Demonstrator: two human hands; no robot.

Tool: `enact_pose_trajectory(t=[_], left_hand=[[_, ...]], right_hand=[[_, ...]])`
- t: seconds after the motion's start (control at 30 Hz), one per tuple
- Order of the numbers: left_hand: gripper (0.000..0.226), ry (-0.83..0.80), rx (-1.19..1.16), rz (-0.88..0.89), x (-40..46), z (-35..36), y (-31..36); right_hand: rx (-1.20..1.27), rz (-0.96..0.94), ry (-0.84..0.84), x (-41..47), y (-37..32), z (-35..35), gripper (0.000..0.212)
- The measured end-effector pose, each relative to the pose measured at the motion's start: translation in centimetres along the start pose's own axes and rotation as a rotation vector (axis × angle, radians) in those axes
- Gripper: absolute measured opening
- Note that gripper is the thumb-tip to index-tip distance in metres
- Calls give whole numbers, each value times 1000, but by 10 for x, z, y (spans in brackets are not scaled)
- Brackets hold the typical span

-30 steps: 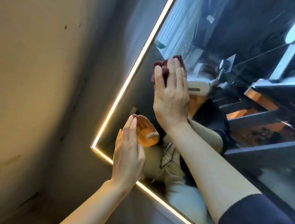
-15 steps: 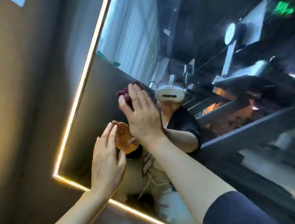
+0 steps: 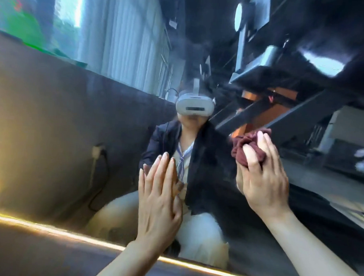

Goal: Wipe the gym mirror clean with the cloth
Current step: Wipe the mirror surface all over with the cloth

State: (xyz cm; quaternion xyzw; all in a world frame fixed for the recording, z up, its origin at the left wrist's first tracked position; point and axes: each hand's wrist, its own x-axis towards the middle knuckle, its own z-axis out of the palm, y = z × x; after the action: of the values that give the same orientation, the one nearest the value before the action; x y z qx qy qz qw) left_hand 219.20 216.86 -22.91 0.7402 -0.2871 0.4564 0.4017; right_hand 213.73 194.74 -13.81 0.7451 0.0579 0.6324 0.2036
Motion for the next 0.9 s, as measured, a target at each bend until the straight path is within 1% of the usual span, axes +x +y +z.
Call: enact_pose_trajectory(t=[0.07,0.13,0.2,0.3,0.37,0.43,0.5,0.57,0.63,0.7,0.73,0.77,0.8,0.83,0.9], left_hand=[[80,-27,-4,-7,-16,6,-1],[78,-56,-3,-25,-32,4,-11],[80,-92,29,-59,-49,-3,-31],[84,-144,92,-140,-74,-19,-63],[87,-174,102,-190,-87,-29,-79],[86,-203,118,-203,-98,-33,-87],[84,-236,112,-201,-111,-31,-92],[92,-260,106,-225,-126,-26,-93],[103,-307,113,-242,-139,-21,-91],[104,-344,133,-221,-145,-20,-87],[106,-369,142,-204,-146,-19,-84],[109,-395,140,-184,-146,-20,-82],[109,-407,134,-163,-143,-21,-79],[107,-405,127,-147,-139,-23,-78],[104,-404,121,-139,-134,-25,-79]], right_hand=[[23,91,19,-16,-4,0,33],[68,200,75,-15,-25,7,28],[120,219,115,-4,-56,17,29],[157,95,129,14,-116,38,35],[202,-17,105,22,-162,50,35],[254,-127,27,20,-201,57,36],[282,-223,-60,-2,-220,64,36],[307,-329,-153,-43,-222,61,36],[289,-472,-288,-93,-208,53,39],[243,-605,-415,-131,-175,41,48],[218,-659,-436,-140,-155,35,54],[192,-681,-425,-140,-135,30,56],[169,-657,-379,-130,-120,24,52],[158,-585,-298,-112,-109,22,46],[129,-347,-67,-56,-102,27,38]])
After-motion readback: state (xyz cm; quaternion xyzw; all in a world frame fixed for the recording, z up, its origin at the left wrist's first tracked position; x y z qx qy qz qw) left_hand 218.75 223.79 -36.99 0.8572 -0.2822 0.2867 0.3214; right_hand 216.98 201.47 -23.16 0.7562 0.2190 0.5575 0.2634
